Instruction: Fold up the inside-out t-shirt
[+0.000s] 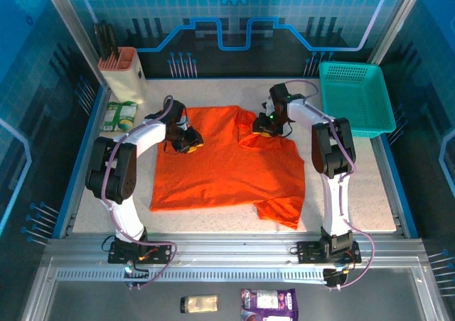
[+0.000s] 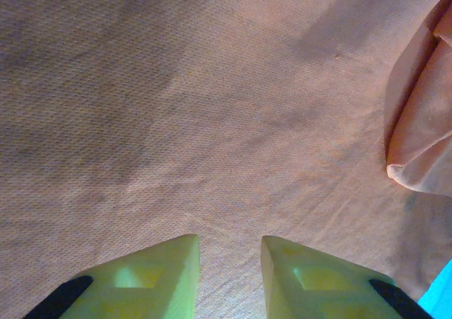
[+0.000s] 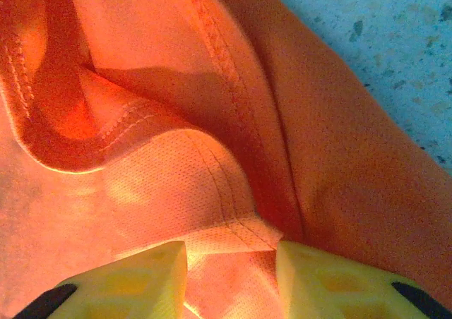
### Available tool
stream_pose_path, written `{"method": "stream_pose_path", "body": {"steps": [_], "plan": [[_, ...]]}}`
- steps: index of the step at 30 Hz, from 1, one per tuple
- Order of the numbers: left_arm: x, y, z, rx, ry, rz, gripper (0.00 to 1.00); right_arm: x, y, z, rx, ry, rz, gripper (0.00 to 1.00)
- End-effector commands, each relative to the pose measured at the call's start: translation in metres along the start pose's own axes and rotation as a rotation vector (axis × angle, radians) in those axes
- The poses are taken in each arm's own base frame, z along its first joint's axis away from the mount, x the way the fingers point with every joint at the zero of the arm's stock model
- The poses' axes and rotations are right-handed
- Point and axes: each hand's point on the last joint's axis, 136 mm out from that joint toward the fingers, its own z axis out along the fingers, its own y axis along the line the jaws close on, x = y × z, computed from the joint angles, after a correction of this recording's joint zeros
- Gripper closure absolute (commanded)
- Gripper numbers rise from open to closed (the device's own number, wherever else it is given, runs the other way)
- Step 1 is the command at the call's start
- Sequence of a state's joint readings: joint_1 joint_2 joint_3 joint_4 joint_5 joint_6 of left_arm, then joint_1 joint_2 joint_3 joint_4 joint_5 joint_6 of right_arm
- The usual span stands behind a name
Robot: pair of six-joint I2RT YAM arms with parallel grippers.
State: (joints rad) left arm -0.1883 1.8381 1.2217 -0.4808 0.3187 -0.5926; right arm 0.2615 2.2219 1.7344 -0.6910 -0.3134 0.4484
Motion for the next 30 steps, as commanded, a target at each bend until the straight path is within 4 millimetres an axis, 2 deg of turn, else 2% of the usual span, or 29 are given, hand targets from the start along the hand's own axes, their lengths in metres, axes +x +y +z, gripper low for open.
{"method": "stream_pose_path", "body": {"steps": [1, 4, 7, 12, 18, 26, 28, 30], "plan": [[0.002, -0.004, -0.006, 0.007, -0.011, 0.022, 0.70, 0.000, 0.002, 0.006, 0.010, 0.008, 0.011, 0.63], [0.002, -0.004, -0.006, 0.005, -0.012, 0.021, 0.70, -0.001, 0.005, 0.006, 0.009, 0.001, 0.003, 0.70], [0.003, -0.003, -0.006, 0.001, -0.011, 0.020, 0.70, -0.003, 0.009, 0.002, 0.007, -0.009, -0.005, 0.84], [0.001, -0.004, -0.007, 0.002, -0.019, 0.020, 0.70, -0.014, 0.015, -0.017, 0.020, -0.068, -0.031, 1.00], [-0.001, -0.006, -0.010, 0.004, -0.030, 0.025, 0.70, -0.029, 0.017, -0.037, 0.035, -0.122, -0.058, 1.00], [-0.002, -0.006, -0.008, 0.003, -0.022, 0.024, 0.70, -0.030, 0.018, -0.040, 0.048, -0.108, -0.067, 0.99], [-0.002, -0.006, -0.008, 0.001, -0.020, 0.025, 0.70, -0.026, 0.016, -0.036, 0.060, -0.084, -0.056, 0.79], [-0.002, -0.006, -0.008, -0.002, -0.024, 0.026, 0.70, -0.021, 0.013, -0.033, 0.075, -0.074, -0.040, 0.69]]}}
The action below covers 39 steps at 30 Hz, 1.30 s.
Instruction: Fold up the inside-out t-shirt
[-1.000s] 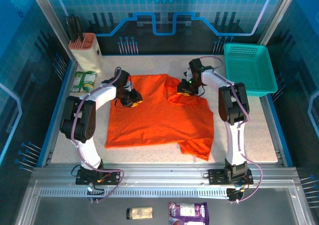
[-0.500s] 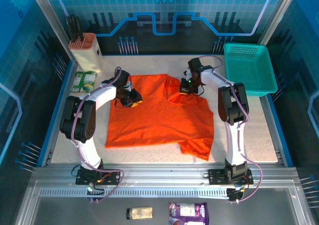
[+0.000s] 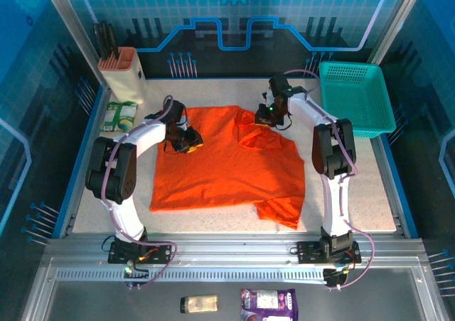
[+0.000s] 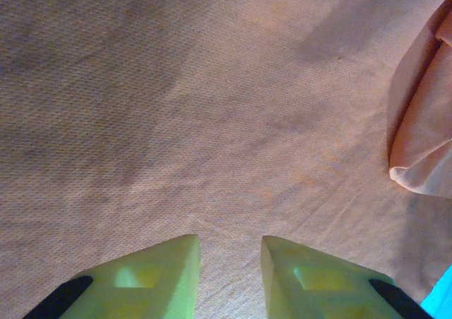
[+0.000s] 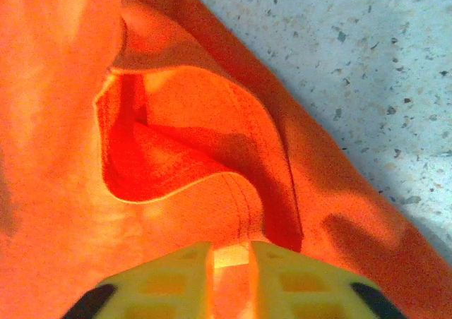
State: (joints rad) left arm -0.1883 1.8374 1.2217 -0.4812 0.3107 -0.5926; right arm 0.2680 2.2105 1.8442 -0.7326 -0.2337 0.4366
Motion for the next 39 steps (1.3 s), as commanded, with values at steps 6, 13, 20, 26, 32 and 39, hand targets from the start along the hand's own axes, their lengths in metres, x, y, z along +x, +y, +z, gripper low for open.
{"method": "stream_pose_path", "body": {"steps": [6, 13, 20, 26, 32, 39], "plan": [[-0.001, -0.006, -0.005, 0.009, -0.013, 0.017, 0.70, 0.016, -0.004, 0.012, 0.040, 0.059, 0.031, 0.57], [0.001, -0.003, -0.005, -0.002, -0.008, 0.022, 0.70, 0.020, -0.009, 0.024, 0.056, 0.076, 0.044, 0.54], [0.005, 0.000, -0.004, -0.004, -0.004, 0.019, 0.70, 0.026, -0.005, 0.033, 0.039, 0.099, 0.047, 0.56], [0.007, 0.001, -0.007, -0.009, -0.005, 0.021, 0.70, 0.026, -0.004, 0.033, 0.042, 0.097, 0.045, 0.76], [0.007, 0.004, -0.009, -0.019, -0.007, 0.026, 0.70, 0.014, 0.003, 0.020, 0.043, 0.053, 0.021, 1.00], [0.000, 0.002, -0.018, -0.025, -0.028, 0.035, 0.70, -0.051, -0.017, -0.022, 0.158, -0.080, -0.116, 1.00]]}}
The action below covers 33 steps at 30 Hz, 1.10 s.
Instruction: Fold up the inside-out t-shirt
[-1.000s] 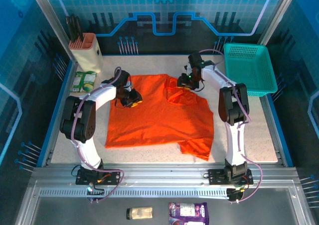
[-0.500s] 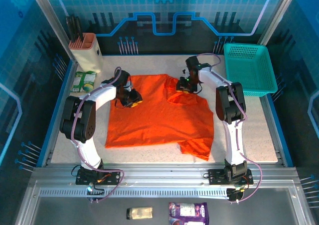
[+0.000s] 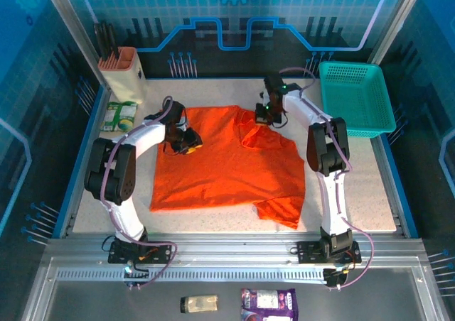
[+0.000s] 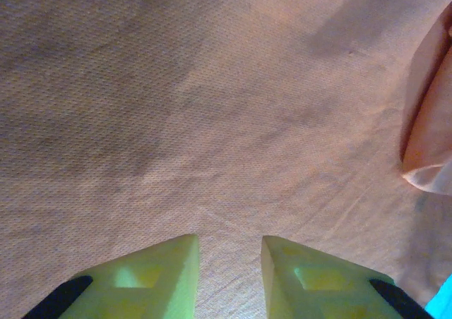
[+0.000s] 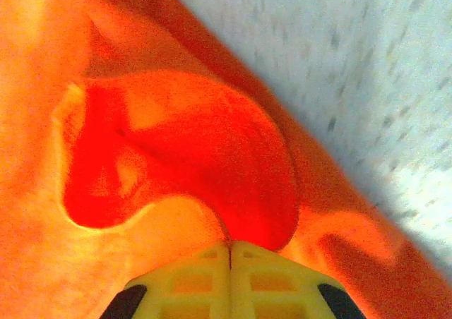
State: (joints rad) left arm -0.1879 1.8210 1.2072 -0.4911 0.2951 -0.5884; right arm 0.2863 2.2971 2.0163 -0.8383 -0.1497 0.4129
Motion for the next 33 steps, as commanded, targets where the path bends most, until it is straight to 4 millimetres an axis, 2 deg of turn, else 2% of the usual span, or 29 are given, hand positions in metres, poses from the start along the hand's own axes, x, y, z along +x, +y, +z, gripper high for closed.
{"method": "stream_pose_path", "body": {"steps": [1, 3, 4, 5, 8, 9, 13, 14, 16, 19, 22, 24, 27, 33], "plan": [[-0.003, -0.003, -0.017, -0.010, -0.027, 0.039, 0.70, -0.053, -0.032, -0.026, 0.116, -0.112, -0.110, 1.00], [-0.004, -0.003, -0.021, -0.010, -0.033, 0.046, 0.72, -0.093, -0.053, -0.040, 0.209, -0.220, -0.174, 1.00], [-0.005, -0.004, -0.022, -0.011, -0.036, 0.048, 0.73, -0.112, -0.069, -0.048, 0.298, -0.281, -0.178, 1.00], [-0.006, -0.003, -0.024, -0.013, -0.036, 0.048, 0.73, -0.127, -0.086, -0.058, 0.401, -0.338, -0.170, 0.93], [-0.006, -0.004, -0.030, -0.022, -0.049, 0.052, 0.72, -0.147, -0.109, -0.083, 0.534, -0.428, -0.125, 0.53], [-0.006, -0.003, -0.032, -0.025, -0.057, 0.053, 0.72, -0.147, -0.111, -0.090, 0.539, -0.440, -0.107, 0.50], [-0.003, -0.001, -0.037, -0.026, -0.068, 0.051, 0.71, -0.130, -0.101, -0.108, 0.482, -0.455, -0.071, 0.46], [-0.001, 0.000, -0.037, -0.029, -0.065, 0.049, 0.71, -0.125, -0.092, -0.119, 0.444, -0.471, -0.062, 0.46], [0.001, 0.003, -0.039, -0.036, -0.066, 0.049, 0.70, -0.106, -0.081, -0.121, 0.360, -0.442, -0.047, 0.46], [0.005, 0.008, -0.043, -0.053, -0.079, 0.053, 0.70, -0.072, -0.060, -0.115, 0.199, -0.365, -0.013, 0.47], [0.012, 0.018, -0.048, -0.083, -0.089, 0.055, 0.70, -0.033, -0.039, -0.100, 0.015, -0.268, 0.028, 0.48], [0.017, 0.026, -0.048, -0.103, -0.091, 0.057, 0.70, -0.019, -0.025, -0.091, -0.102, -0.235, 0.044, 0.48], [0.028, 0.038, -0.047, -0.128, -0.088, 0.055, 0.70, -0.013, -0.020, -0.078, -0.186, -0.212, 0.073, 0.47], [0.047, 0.059, -0.045, -0.150, -0.086, 0.037, 0.70, -0.039, -0.030, -0.045, -0.334, -0.211, 0.191, 0.43]]}}
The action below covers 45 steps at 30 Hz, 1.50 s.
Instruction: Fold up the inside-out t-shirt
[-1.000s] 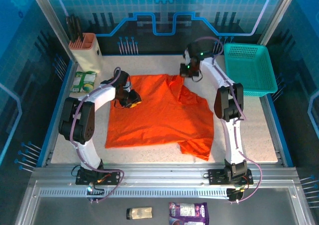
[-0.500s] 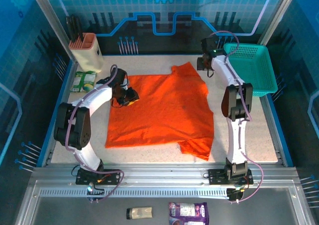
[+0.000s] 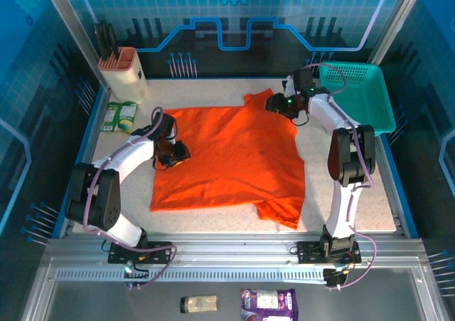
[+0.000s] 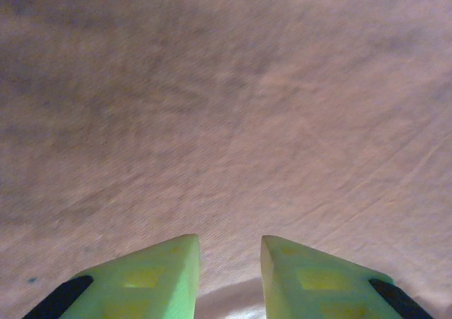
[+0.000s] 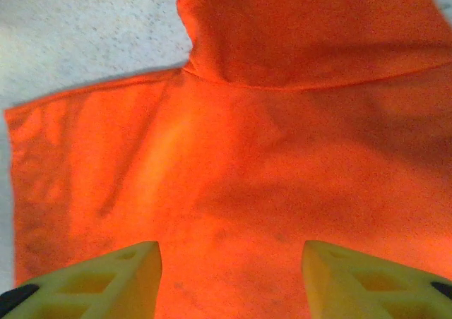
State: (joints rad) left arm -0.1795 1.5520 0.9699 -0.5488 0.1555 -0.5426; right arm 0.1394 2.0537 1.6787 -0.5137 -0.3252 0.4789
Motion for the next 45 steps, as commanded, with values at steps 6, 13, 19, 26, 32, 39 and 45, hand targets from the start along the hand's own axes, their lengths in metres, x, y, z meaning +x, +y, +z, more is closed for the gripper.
{"method": "stream_pose_path", "body": {"steps": [6, 13, 19, 26, 32, 39, 45], "plan": [[0.024, 0.030, 0.003, -0.054, 0.013, -0.025, 0.70, -0.030, -0.049, 0.042, -0.091, -0.024, 0.241, 0.40], [0.035, 0.047, 0.011, -0.063, 0.040, -0.076, 0.70, -0.036, -0.098, 0.051, 0.101, -0.035, 0.274, 0.37], [0.033, 0.051, 0.007, -0.058, 0.033, -0.092, 0.70, -0.039, -0.106, 0.046, 0.150, -0.031, 0.252, 0.37], [0.033, 0.050, -0.020, -0.074, -0.011, -0.105, 0.70, -0.034, -0.054, -0.016, 0.087, -0.066, 0.175, 0.38], [0.053, 0.072, -0.040, -0.142, -0.041, -0.216, 0.70, 0.020, -0.009, -0.059, 0.032, -0.040, 0.115, 0.38], [0.094, 0.117, -0.052, -0.310, -0.044, -0.465, 0.71, 0.100, 0.014, -0.095, 0.050, 0.022, 0.056, 0.38], [0.114, 0.137, -0.051, -0.365, -0.043, -0.540, 0.68, 0.168, 0.013, -0.114, 0.065, 0.070, 0.070, 0.38]]}}
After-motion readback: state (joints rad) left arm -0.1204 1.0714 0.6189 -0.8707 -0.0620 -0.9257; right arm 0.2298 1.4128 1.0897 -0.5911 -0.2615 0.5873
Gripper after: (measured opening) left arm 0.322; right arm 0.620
